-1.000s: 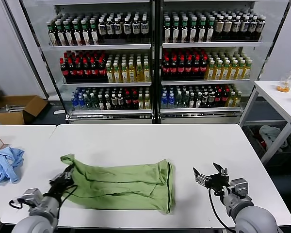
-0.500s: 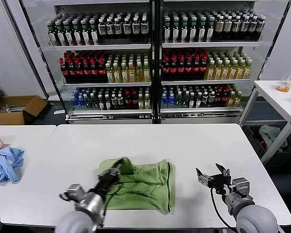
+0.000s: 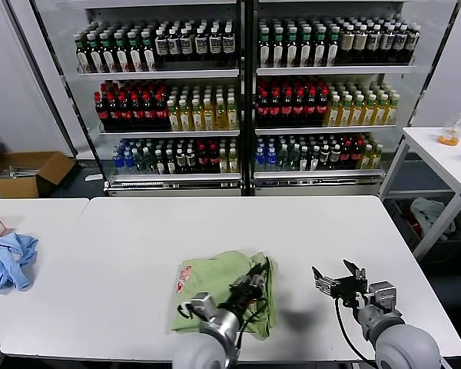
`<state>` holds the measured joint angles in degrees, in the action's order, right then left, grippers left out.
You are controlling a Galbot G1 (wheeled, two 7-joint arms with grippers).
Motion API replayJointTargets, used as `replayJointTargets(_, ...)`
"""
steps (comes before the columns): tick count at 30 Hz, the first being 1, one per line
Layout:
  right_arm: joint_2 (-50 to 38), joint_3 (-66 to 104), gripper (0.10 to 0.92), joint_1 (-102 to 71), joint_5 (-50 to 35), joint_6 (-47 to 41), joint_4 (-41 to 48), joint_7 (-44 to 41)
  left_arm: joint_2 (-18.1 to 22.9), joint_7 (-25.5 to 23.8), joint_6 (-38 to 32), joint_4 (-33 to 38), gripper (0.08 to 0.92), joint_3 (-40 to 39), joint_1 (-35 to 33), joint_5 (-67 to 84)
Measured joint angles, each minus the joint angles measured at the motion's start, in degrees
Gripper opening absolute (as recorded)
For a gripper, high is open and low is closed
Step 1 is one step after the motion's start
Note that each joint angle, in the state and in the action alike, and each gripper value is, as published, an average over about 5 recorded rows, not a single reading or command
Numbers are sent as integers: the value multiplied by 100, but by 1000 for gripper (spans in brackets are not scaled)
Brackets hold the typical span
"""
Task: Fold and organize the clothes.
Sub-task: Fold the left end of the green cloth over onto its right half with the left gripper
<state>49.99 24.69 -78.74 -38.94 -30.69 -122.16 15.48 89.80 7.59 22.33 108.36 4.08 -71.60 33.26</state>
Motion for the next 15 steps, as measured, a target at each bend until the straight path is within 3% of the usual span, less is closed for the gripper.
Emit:
replayJointTargets(8,-37,31,823,-11,-1,10,-3,-9,109,-80,-27,-305,543,-219,154,-416)
replayJointTargets(15,-52,34,823,8,-4,15,-7,-16,-14,-96,-6,28,741,-172,-60,-782)
